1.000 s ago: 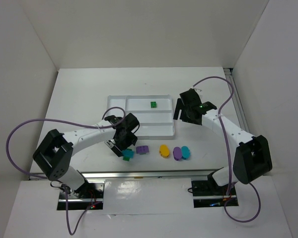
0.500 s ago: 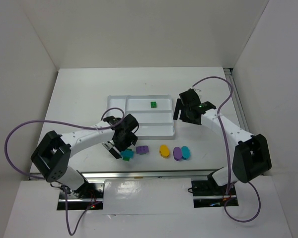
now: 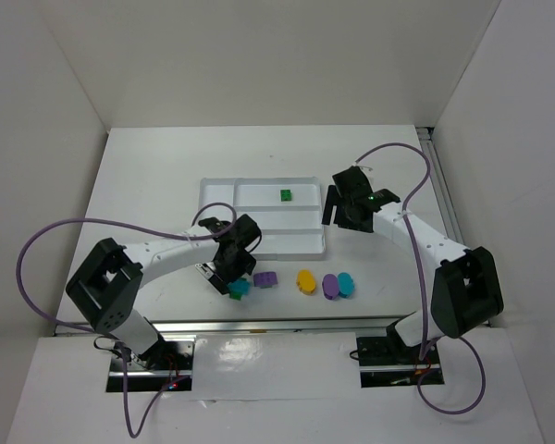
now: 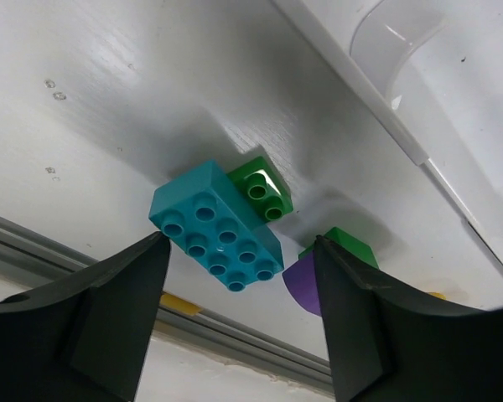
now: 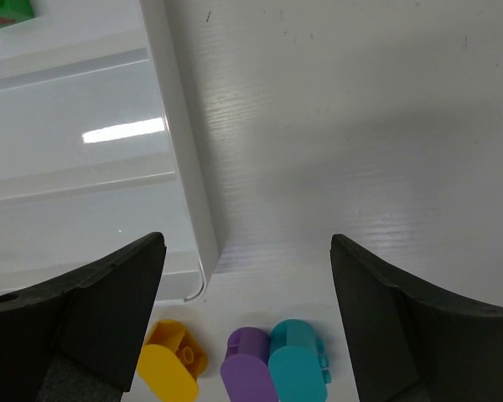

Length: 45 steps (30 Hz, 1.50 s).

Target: Sort the legos into containers by color

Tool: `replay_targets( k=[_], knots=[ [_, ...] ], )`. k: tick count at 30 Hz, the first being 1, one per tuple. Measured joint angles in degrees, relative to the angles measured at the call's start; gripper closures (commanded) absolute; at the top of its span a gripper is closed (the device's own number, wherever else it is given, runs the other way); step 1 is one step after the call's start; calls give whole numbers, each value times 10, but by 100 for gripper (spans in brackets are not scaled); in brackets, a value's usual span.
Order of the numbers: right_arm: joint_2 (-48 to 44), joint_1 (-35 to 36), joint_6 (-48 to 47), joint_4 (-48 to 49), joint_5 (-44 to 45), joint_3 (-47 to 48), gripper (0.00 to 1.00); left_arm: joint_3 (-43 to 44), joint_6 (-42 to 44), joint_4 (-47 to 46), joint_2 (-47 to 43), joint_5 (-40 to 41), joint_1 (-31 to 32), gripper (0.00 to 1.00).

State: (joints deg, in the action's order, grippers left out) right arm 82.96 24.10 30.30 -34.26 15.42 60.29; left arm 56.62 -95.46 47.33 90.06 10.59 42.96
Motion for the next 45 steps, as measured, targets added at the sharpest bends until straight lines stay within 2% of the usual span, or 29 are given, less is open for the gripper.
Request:
replay_targets(
  k=[5, 10, 16, 18, 19, 21, 22, 25, 26, 29, 32, 36, 38, 40, 45],
  knots=[
    [1, 0, -2, 0, 0, 0, 13, 0, 8, -2, 1, 1, 0, 22],
    [4, 0, -2, 0, 0, 0, 13, -2, 9, -6, 1, 2, 0, 30],
    [5, 0, -3, 1, 0, 0, 13, -7, 10, -10, 9, 3, 0, 45],
    [5, 0, -3, 1, 0, 0, 13, -7, 10, -11, 12, 3, 0, 47],
    [5, 0, -3, 1, 0, 0, 13, -7, 11, -11, 13, 3, 0, 54],
    [5, 0, -3, 1, 1, 0, 13, -7, 10, -11, 12, 3, 0, 62],
    [5, 0, -3, 1, 2, 0, 13, -7, 12, -10, 12, 4, 0, 71],
    [5, 0, -4, 1, 2, 0, 13, 4, 25, 8, 12, 14, 1, 87],
    [5, 0, -5, 1, 0, 0, 13, 16, 37, 22, 10, 23, 2, 100],
    [5, 0, -12, 6, -18, 0, 13, 78, 92, 53, -5, 41, 5, 100],
    [-3, -1, -26, 22, -69, -1, 13, 166, 191, 58, -26, 42, 0, 100],
    [-38, -1, -42, 45, -162, -1, 13, 257, 344, 15, -53, 12, -17, 100],
    [-60, -1, -46, 55, -209, -1, 13, 271, 413, -18, -66, -12, -24, 100],
    [-80, -1, -46, 68, -250, -1, 19, 274, 471, -44, -72, -38, -28, 100],
    [-119, -1, -31, 112, -336, -1, 23, 274, 552, -79, -55, -85, -31, 100]
  ],
)
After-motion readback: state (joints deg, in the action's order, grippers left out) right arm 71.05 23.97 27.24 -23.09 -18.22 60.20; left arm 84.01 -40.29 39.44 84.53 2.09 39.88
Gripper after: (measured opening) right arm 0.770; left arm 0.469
